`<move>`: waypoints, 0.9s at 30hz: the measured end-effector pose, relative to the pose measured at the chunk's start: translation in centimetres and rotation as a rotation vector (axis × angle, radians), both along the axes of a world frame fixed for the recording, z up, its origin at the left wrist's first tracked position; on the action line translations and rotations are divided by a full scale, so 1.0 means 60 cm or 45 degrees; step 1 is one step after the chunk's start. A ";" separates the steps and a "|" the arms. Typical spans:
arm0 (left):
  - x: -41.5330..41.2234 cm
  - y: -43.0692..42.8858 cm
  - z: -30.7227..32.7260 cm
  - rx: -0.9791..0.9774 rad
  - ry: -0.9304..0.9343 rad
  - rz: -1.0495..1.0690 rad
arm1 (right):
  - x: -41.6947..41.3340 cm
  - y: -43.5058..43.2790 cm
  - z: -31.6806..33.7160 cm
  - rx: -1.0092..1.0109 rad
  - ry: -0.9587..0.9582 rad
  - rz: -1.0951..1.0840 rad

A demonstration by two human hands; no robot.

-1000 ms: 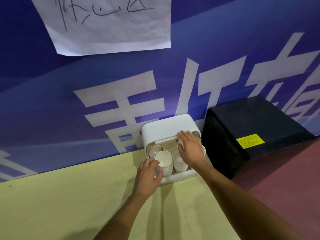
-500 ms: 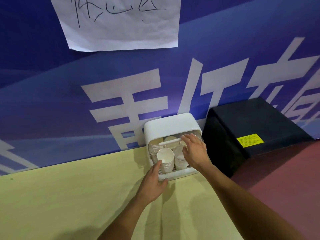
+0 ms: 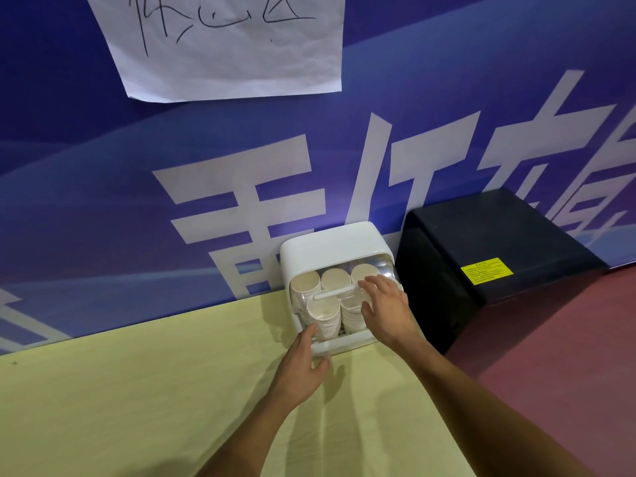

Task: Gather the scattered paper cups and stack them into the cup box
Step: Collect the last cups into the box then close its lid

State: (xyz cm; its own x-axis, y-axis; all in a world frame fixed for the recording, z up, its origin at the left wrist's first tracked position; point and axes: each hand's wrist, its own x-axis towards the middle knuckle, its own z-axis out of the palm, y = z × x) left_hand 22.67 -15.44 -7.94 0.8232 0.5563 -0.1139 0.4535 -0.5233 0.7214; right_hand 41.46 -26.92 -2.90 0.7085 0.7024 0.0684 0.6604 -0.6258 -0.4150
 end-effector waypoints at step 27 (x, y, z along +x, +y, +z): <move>0.016 0.015 0.012 -0.012 0.003 0.146 | -0.003 0.002 -0.024 -0.138 0.133 -0.167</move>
